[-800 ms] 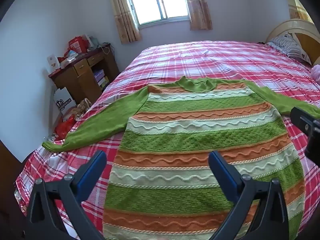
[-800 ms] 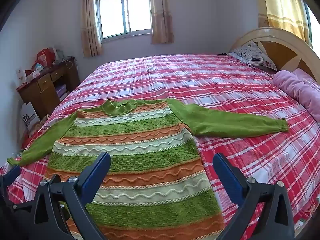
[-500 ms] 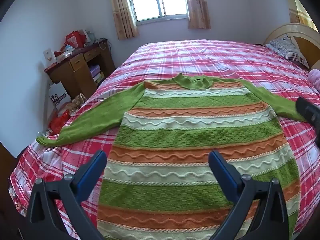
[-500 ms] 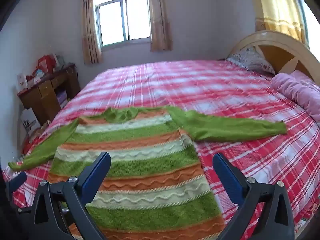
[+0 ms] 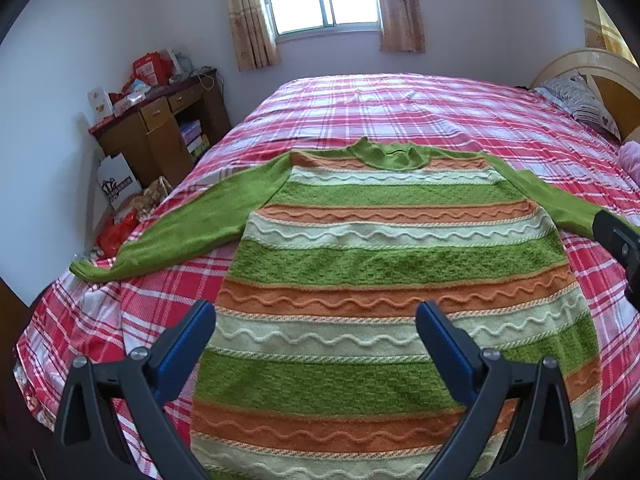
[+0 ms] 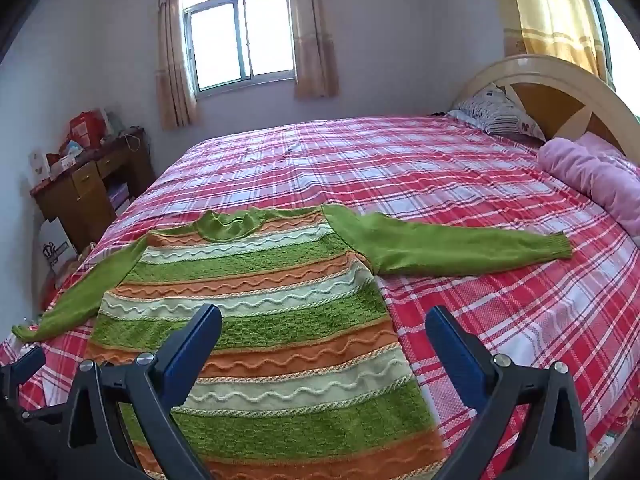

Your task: Fold small clothes

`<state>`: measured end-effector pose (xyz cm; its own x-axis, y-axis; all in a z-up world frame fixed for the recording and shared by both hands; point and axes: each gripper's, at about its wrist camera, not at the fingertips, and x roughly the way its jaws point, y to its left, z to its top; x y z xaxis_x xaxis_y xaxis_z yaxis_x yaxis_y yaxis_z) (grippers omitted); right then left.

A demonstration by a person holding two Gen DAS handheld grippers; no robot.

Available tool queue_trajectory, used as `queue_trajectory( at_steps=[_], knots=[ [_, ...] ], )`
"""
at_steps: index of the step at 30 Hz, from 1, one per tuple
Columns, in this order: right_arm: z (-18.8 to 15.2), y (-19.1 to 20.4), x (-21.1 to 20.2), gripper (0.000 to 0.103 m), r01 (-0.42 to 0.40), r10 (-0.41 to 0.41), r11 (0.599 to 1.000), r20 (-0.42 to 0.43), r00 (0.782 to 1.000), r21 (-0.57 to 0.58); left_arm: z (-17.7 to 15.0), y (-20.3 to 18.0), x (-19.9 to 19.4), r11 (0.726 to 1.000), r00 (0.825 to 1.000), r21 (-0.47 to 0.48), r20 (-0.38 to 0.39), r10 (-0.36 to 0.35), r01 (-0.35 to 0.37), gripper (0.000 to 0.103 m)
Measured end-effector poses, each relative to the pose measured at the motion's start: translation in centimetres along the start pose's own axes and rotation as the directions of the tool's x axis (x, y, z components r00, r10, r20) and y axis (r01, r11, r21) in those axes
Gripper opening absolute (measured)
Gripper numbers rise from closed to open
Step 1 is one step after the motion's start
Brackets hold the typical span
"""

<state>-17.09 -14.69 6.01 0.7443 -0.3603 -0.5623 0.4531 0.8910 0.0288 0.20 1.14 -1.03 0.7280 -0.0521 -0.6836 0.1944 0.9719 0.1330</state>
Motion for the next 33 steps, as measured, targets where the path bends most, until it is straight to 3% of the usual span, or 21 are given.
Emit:
queue_trajectory(
  at_steps=[33],
  knots=[
    [-0.52, 0.99, 0.14, 0.102, -0.039, 0.039, 0.999, -0.028, 0.999, -0.012, -0.35, 0.52, -0.02, 1.000, 1.000, -0.014, -0.010, 0.005, -0.005, 0.103]
  ],
)
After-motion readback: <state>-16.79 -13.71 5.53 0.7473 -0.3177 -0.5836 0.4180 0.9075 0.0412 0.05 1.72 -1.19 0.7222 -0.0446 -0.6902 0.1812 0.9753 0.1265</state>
